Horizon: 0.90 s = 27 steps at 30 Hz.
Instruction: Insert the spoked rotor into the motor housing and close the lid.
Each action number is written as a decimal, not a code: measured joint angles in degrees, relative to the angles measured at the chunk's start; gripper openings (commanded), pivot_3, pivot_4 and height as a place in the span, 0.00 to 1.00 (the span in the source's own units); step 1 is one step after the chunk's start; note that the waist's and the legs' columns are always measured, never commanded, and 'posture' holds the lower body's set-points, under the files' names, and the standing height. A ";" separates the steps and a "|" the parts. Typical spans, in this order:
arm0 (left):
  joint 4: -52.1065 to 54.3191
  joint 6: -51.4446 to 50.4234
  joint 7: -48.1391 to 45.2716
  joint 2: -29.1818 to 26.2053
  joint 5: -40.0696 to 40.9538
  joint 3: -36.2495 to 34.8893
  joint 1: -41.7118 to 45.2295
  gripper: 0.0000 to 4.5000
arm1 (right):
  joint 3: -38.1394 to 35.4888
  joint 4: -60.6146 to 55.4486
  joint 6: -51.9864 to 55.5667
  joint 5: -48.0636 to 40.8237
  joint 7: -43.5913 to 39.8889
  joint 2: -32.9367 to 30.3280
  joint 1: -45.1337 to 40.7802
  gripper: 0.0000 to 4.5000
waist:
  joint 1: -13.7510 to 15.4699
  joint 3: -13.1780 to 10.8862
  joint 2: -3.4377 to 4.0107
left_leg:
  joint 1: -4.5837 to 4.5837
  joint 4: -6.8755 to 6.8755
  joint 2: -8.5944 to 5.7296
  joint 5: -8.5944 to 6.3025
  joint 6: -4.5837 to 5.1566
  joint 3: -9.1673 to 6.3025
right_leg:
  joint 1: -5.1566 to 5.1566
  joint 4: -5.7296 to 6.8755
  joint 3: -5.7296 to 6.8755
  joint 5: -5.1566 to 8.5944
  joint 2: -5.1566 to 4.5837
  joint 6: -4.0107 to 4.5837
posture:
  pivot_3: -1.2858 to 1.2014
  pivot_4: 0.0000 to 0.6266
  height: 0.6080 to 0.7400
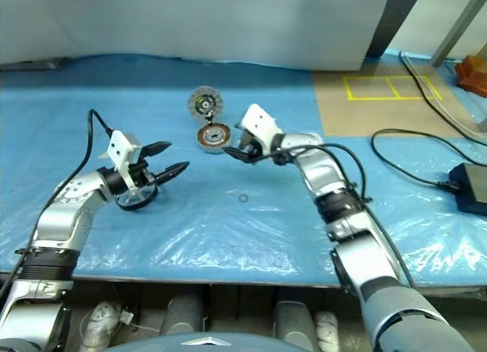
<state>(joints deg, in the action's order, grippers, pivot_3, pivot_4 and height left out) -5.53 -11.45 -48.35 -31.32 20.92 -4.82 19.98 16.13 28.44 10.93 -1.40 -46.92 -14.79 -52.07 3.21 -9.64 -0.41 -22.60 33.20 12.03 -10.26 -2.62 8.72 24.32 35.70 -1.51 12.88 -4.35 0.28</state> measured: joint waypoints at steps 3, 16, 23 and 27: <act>0.13 0.21 0.84 0.25 0.01 -0.38 -0.68 0.90 | 0.40 12.72 -3.27 2.56 1.71 3.81 -7.81 0.79 | -0.29 0.00 0.00 | -0.08 0.00 0.00 0.00 0.00 -0.02 | 0.02 -0.01 0.05 0.02 -0.01 0.04 | 0.52 0.24 1.00; 7.82 -0.11 6.69 2.35 0.17 -1.94 -9.57 0.90 | 2.64 44.84 -12.14 13.25 7.23 14.46 -22.99 0.79 | -0.65 -0.02 0.03 | -0.51 0.04 0.56 -0.02 -0.02 -0.14 | 0.20 0.05 0.79 0.25 0.10 0.46 | 0.52 0.24 1.00; 11.30 -0.50 9.18 3.38 0.15 -1.93 -12.24 0.90 | 2.54 47.67 -13.35 16.23 12.28 17.38 -24.96 0.79 | -0.67 -0.03 0.05 | -0.51 0.09 0.67 -0.02 -0.03 -0.13 | 0.20 0.12 1.28 0.27 0.11 0.52 | 0.52 0.24 1.00; 12.47 -0.53 10.22 3.81 0.13 -1.92 -13.20 0.90 | 1.63 49.26 -11.17 16.28 12.97 19.11 -24.93 0.79 | -0.63 -0.03 0.06 | -0.54 0.09 0.67 -0.02 -0.03 -0.13 | 0.20 0.10 1.31 0.28 0.11 0.52 | 0.52 0.24 1.00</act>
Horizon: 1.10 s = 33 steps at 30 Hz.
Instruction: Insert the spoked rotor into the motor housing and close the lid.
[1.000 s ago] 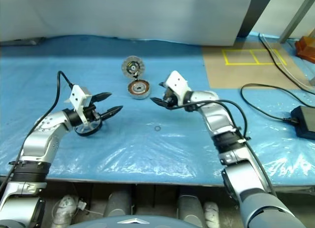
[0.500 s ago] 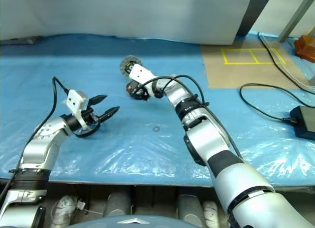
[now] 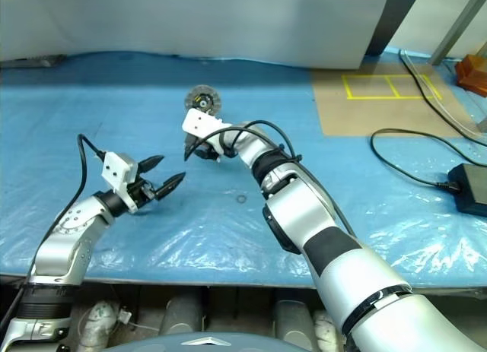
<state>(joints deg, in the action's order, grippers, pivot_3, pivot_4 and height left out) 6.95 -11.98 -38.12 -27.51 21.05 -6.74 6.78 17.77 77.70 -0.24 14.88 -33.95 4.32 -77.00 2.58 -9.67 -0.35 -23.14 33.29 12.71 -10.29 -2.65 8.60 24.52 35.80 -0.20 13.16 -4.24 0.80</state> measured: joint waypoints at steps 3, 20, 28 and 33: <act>0.11 -0.02 0.90 0.56 -0.17 0.10 -0.19 0.90 | -0.86 0.46 1.90 0.32 2.72 0.26 0.16 0.79 | 0.07 0.00 0.00 | 0.00 0.02 0.00 0.00 0.00 0.00 | 0.00 0.01 0.01 0.00 0.00 0.00 | 0.52 0.24 1.00; 1.52 -0.02 3.71 2.47 -2.02 1.72 -1.31 0.90 | -3.03 0.99 6.06 2.46 4.11 1.79 0.82 0.79 | 0.00 0.00 0.01 | 0.03 0.06 0.01 0.00 -0.01 0.00 | -0.01 0.10 0.00 0.00 0.00 0.00 | 0.52 0.24 1.00; 2.52 -0.01 4.66 3.56 -2.24 2.21 -2.64 0.91 | -2.75 0.62 6.05 4.57 3.90 1.75 0.95 0.59 | -0.01 0.00 0.02 | 0.05 0.07 0.01 0.00 -0.01 0.00 | -0.02 0.11 0.00 0.00 0.00 0.00 | 0.52 0.24 1.00; 2.57 -0.01 5.22 3.97 -2.47 2.41 -2.64 0.91 | -2.57 -0.20 5.54 5.36 2.33 1.60 0.95 0.25 | -0.01 0.02 0.03 | 0.07 0.06 0.01 0.00 -0.01 0.00 | -0.04 0.09 0.01 0.00 0.00 0.00 | 0.52 0.24 1.00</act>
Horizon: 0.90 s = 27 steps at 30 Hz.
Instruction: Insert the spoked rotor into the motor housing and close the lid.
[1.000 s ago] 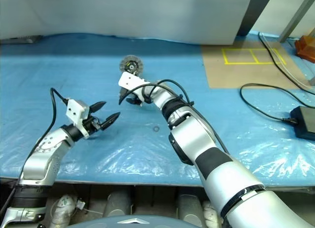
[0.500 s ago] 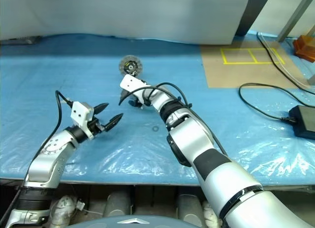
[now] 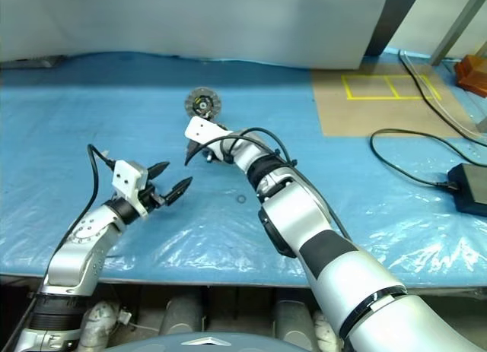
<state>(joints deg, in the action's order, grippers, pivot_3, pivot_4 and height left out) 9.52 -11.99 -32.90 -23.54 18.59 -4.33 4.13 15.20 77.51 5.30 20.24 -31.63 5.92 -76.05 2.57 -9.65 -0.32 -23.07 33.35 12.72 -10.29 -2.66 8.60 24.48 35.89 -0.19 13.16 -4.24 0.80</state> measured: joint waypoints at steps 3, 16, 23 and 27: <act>0.17 0.01 0.17 0.12 -0.16 0.18 0.06 0.91 | -0.72 -0.07 0.05 -0.21 -1.11 0.53 0.11 0.15 | -0.05 0.02 0.04 | 0.07 0.00 0.01 0.00 0.00 0.00 | -0.04 0.04 -0.01 0.00 0.00 0.01 | 0.52 0.24 1.00; -0.47 0.02 -0.08 0.13 -0.85 0.21 1.03 0.91 | -2.09 -1.09 1.94 -1.38 -11.29 -0.89 0.10 0.01 | 0.03 0.01 0.06 | 0.04 0.04 0.05 0.00 0.01 0.00 | -0.10 0.00 0.05 0.01 0.00 0.04 | 0.52 0.24 1.00; -1.18 0.02 -0.86 0.02 -0.94 0.20 2.55 0.91 | -3.11 -6.08 9.11 -4.34 -20.74 -0.99 0.34 0.01 | -0.05 0.01 0.06 | 0.05 0.03 0.07 0.00 0.01 0.00 | -0.09 0.00 0.07 0.02 0.01 0.06 | 0.52 0.24 1.00; -1.58 0.00 -1.73 -0.80 -0.72 -0.02 2.84 0.91 | -0.79 -18.83 17.96 -5.70 -29.05 -1.67 6.05 0.01 | 0.08 0.02 0.04 | 0.00 0.01 0.07 0.01 0.02 -0.03 | -0.10 -0.03 0.10 0.02 0.01 0.06 | 0.52 0.24 1.00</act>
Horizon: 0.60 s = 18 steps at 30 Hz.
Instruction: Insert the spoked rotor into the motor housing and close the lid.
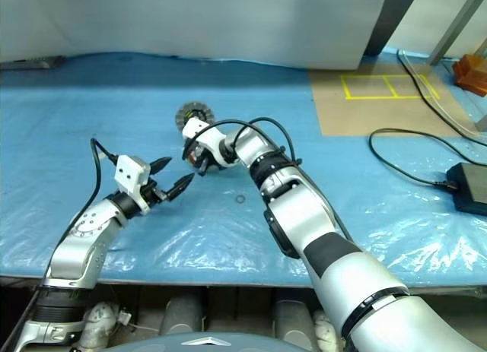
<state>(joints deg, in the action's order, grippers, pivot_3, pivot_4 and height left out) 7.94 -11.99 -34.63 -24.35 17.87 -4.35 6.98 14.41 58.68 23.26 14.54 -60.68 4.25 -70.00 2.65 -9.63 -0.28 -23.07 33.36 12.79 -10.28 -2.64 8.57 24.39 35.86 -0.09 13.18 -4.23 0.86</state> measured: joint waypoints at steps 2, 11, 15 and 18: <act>-0.21 0.00 -0.34 -0.70 0.14 -0.57 0.12 0.91 | 1.65 -9.60 8.19 -1.27 -3.28 -0.51 4.81 0.01 | 0.06 0.00 0.00 | 0.00 -0.01 -0.01 0.03 0.05 0.00 | 0.00 -0.01 0.01 -0.12 0.01 -0.20 | 0.52 0.24 1.00; -1.22 -0.44 -2.12 -3.50 1.10 -2.56 1.86 0.91 | 9.85 -36.96 37.76 -6.13 -5.82 -2.74 14.62 0.01 | 0.22 0.00 0.00 | 0.35 -0.04 -0.03 -0.01 -0.04 0.02 | -0.23 0.01 -0.05 -0.01 0.00 -0.02 | 0.52 0.24 1.00; -1.23 -1.19 -2.39 -3.46 1.14 -2.50 2.00 0.91 | 12.14 -41.24 44.65 -9.21 -3.58 -2.46 15.24 0.01 | 0.20 0.00 0.00 | 0.37 -0.08 -0.03 0.00 -0.06 0.01 | -0.22 0.01 -0.04 -0.10 0.01 -0.18 | 0.52 0.24 1.00; -1.19 -1.74 -2.40 -2.82 1.15 -2.24 1.74 0.91 | 12.29 -41.45 46.86 -11.07 -0.59 -1.76 15.22 0.01 | 0.18 0.00 0.00 | 0.38 -0.09 -0.04 -0.01 -0.07 0.02 | -0.23 0.00 -0.06 -0.11 0.00 -0.20 | 0.52 0.24 1.00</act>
<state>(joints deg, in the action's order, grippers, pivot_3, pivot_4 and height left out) 6.75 -13.73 -37.03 -27.17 19.02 -6.59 8.72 26.70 17.23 70.12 3.47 -61.27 2.49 -54.79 2.83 -9.62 -0.28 -22.69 33.28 12.75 -10.29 -2.71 8.59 24.16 35.86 -0.15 13.06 -4.23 0.66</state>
